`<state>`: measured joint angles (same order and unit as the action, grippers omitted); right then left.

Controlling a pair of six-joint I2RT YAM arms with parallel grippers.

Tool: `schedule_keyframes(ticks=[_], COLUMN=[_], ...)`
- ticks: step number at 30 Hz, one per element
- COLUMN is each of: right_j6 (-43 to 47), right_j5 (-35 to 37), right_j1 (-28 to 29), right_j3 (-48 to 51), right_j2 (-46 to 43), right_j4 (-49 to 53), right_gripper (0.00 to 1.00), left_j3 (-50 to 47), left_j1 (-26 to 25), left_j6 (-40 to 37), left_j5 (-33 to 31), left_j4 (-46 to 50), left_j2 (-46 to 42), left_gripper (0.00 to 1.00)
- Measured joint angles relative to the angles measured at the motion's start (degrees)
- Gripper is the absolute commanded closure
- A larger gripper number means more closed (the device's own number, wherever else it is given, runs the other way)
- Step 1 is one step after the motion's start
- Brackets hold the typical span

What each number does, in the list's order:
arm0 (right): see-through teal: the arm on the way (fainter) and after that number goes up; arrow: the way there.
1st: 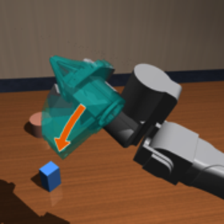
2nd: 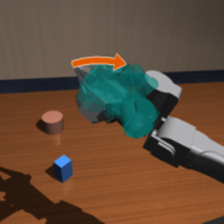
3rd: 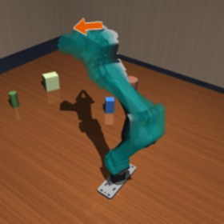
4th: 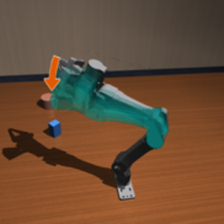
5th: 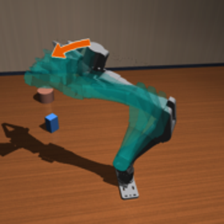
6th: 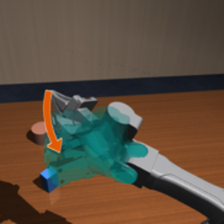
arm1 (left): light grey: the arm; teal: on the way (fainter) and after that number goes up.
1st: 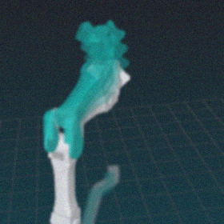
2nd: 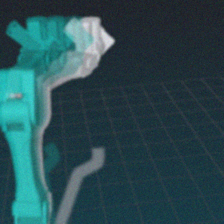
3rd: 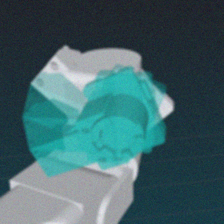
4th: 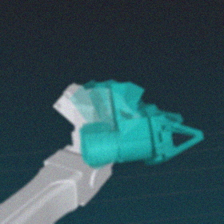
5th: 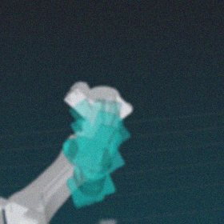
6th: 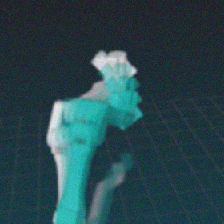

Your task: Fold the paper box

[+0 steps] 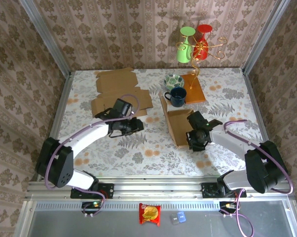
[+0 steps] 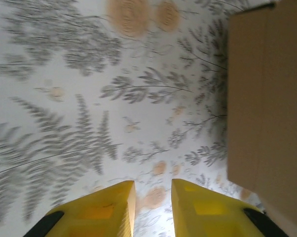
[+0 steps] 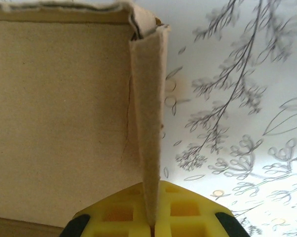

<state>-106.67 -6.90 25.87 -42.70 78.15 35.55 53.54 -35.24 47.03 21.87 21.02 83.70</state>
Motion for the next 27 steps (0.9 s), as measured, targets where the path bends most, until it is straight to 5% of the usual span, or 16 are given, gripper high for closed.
schedule_keyframes(ticks=[5,12,18,23,27], right_j6=[-3.61,-9.46,-9.05,-2.43,10.97], right_j5=[-0.48,0.44,1.25,3.98,4.81], right_j1=[2.75,7.43,7.67,6.36,-1.16], right_j3=[0.11,0.20,-0.35,-4.48,-5.99], right_j2=[2.67,3.30,-1.03,-10.12,-15.56], right_j4=[-2.84,-7.48,-5.68,-0.57,0.13], right_gripper=[0.95,0.56,0.39,0.34,0.36], left_j3=[0.83,6.10,8.59,9.25,9.38], left_j1=[-2.97,-3.34,-3.37,-3.37,-3.37], left_j6=[3.54,3.96,3.96,3.93,3.96], left_j5=[0.72,0.83,0.85,0.87,0.87], left_j4=[-6.36,-8.37,-8.96,-9.07,-9.03], left_j2=[5.97,10.08,11.54,12.20,12.26], left_gripper=[0.74,0.74,0.74,0.74,0.74])
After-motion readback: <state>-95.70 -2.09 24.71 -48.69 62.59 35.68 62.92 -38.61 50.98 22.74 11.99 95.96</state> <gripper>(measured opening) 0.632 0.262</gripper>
